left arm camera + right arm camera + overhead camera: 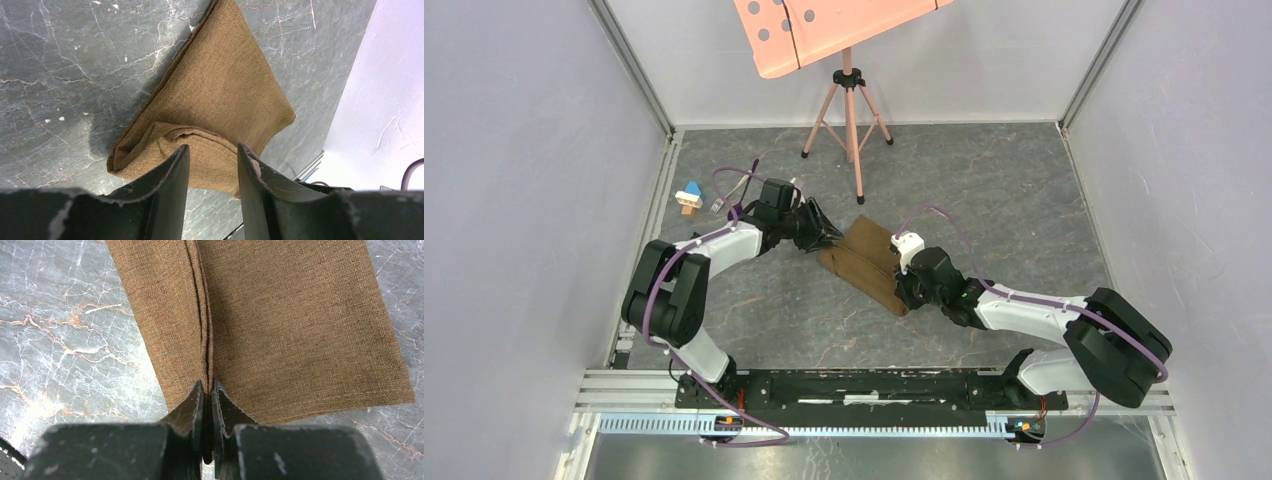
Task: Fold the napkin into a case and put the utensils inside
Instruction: Smooth out the 2/3-rectangle-folded napkin at the center of the board.
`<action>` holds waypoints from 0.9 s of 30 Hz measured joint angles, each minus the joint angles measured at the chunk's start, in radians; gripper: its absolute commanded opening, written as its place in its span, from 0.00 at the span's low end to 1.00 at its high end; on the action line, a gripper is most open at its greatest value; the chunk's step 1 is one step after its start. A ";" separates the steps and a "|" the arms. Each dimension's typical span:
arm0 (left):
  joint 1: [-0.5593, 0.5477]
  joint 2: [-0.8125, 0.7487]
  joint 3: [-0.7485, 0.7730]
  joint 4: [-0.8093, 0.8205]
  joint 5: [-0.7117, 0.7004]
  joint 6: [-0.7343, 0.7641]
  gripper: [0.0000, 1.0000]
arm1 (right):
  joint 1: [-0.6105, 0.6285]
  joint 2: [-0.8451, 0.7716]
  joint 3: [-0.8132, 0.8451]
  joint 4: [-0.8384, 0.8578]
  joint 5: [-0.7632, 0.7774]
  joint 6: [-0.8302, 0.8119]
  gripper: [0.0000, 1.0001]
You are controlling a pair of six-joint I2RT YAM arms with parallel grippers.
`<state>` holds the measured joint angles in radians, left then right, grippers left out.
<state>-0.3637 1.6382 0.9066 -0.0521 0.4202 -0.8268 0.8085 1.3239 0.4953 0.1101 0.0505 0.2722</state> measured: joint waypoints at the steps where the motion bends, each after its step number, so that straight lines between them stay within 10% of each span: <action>1: 0.000 0.002 0.000 -0.005 0.000 0.000 0.38 | 0.000 0.000 0.000 0.001 0.003 0.000 0.00; 27: 0.000 0.185 0.051 0.006 0.001 0.000 0.31 | -0.006 0.031 -0.009 0.008 0.018 0.012 0.00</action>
<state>-0.3641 1.8236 0.9581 -0.0456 0.4210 -0.8265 0.8028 1.3544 0.4866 0.1184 0.0689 0.2840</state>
